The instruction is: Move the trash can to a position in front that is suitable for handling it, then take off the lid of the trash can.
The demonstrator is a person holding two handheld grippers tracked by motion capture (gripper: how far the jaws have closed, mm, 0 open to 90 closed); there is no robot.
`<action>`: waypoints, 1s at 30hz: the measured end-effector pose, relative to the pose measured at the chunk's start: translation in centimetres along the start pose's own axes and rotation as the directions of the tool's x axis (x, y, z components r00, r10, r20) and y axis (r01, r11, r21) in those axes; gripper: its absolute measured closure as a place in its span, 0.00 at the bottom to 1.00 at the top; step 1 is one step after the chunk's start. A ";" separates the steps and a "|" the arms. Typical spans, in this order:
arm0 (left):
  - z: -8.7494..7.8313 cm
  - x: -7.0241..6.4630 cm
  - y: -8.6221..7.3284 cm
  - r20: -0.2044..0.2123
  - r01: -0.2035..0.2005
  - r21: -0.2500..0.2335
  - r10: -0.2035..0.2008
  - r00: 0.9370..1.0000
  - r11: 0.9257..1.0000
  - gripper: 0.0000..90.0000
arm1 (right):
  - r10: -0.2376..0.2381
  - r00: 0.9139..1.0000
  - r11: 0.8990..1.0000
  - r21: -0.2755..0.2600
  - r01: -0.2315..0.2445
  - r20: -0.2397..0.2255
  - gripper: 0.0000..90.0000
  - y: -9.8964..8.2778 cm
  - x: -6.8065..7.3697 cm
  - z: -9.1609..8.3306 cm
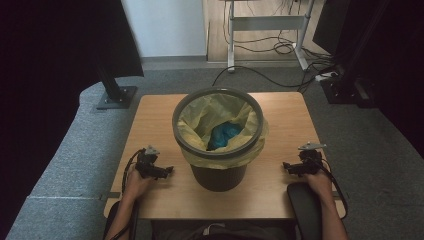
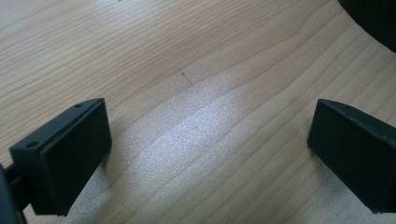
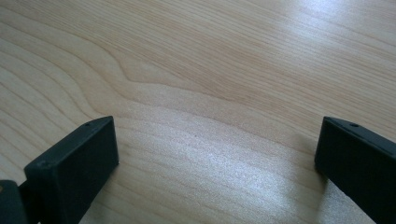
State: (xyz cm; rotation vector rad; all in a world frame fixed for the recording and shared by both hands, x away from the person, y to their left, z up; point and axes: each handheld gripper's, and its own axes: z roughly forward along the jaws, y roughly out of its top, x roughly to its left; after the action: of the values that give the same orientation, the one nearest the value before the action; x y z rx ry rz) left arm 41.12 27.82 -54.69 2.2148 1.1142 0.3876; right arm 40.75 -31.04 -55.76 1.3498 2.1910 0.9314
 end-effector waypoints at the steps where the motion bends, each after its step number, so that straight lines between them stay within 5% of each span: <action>1: 0.0 0.0 0.0 0.000 0.000 0.000 0.000 1.000 1.000 0.00 | 0.000 1.000 1.000 0.000 0.000 0.000 0.00 0.0 0.0 0.0; 17: -0.1 0.2 0.6 0.002 0.006 0.043 -0.006 1.000 0.999 0.01 | -0.001 1.000 1.000 0.001 0.001 0.000 0.00 -0.1 0.1 -0.1; 30: -1.5 0.8 1.5 0.038 0.062 0.043 -0.063 0.997 0.997 0.02 | -0.004 1.000 1.000 0.000 0.004 -0.003 0.00 -0.1 0.1 -0.1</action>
State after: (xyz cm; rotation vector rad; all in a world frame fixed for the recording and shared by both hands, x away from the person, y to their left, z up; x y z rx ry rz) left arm 41.78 28.35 -52.61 2.2079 1.1775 0.2960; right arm 40.55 -30.99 -55.77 1.3440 2.1953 0.9331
